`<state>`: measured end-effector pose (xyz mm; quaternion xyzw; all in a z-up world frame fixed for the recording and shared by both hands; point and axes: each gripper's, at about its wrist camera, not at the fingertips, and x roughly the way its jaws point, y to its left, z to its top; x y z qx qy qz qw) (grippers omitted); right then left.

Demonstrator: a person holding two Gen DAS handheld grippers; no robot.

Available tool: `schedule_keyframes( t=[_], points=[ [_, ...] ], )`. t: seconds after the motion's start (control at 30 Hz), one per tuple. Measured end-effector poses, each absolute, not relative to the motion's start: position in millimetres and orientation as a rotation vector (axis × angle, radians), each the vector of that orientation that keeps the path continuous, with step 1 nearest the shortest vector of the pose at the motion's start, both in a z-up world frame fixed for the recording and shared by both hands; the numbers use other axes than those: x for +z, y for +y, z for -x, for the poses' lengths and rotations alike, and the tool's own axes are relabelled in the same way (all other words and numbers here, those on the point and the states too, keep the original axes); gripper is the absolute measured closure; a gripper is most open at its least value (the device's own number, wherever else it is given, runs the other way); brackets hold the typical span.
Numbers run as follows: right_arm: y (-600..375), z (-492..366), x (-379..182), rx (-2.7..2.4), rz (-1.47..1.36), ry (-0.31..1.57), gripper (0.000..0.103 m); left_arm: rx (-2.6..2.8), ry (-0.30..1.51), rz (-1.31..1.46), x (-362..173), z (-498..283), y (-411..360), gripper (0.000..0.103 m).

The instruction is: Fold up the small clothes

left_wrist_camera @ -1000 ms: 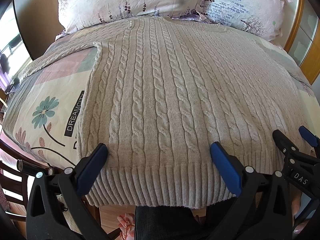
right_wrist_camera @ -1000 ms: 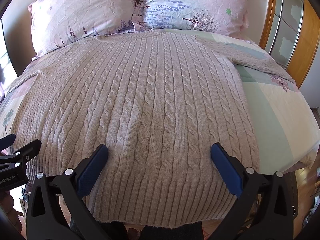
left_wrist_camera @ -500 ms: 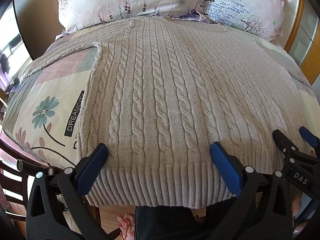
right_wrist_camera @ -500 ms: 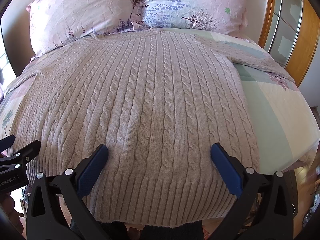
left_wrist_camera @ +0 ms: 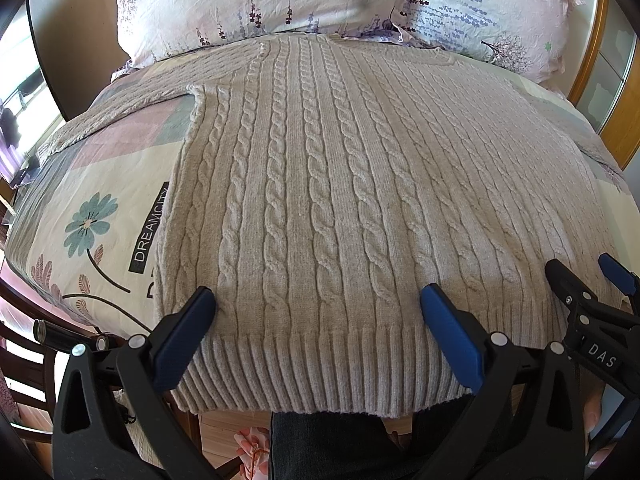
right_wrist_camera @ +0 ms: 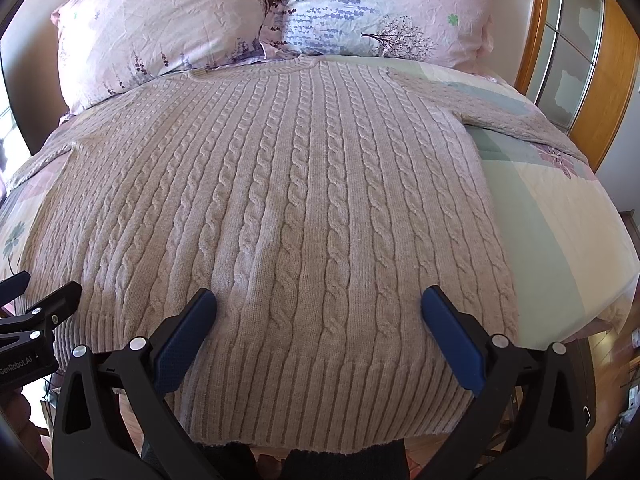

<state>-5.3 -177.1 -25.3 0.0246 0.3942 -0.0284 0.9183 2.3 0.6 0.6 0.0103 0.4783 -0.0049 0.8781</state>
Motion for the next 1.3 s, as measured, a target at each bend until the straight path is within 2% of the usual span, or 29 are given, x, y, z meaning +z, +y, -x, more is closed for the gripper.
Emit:
schedule_keyframes(
  t=[0.6, 0.73, 0.8, 0.97, 1.03, 1.07, 1.1, 1.17, 1.3],
  points=[
    [-179, 7, -25, -0.053, -0.046, 0.801, 0.001, -0.011, 1.001, -0.025, 1, -3, 1, 0.002],
    [-182, 10, -27, 0.063, 0.023, 0.743, 0.001, -0.027, 0.983, -0.036, 0, -1, 2, 0.002],
    [-204, 5, -20, 0.142, -0.01, 0.751, 0.001, -0.037, 0.985, -0.053, 1, -3, 2, 0.002],
    [-364, -15, 36, -0.005, -0.411, 0.571, 0.001, -0.071, 0.882, 0.059, 29, -16, 29, 0.002],
    [-440, -33, 46, -0.118, -0.571, 0.524, 0.026, -0.087, 0.815, 0.171, 42, -26, 50, 0.002],
    [-474, -44, 46, -0.179, -0.64, 0.524, 0.045, -0.102, 0.769, 0.246, 48, -31, 63, 0.002],
    [-499, -53, 43, -0.228, -0.692, 0.528, 0.053, -0.121, 0.729, 0.306, 51, -37, 73, 0.002],
    [-558, -74, 28, -0.317, -0.852, 0.543, 0.061, -0.149, 0.678, 0.395, 54, -51, 89, 0.002],
    [-622, -100, -11, -0.422, -1.049, 0.597, 0.066, -0.14, 0.612, 0.367, 58, -74, 100, 0.002]
  ],
)
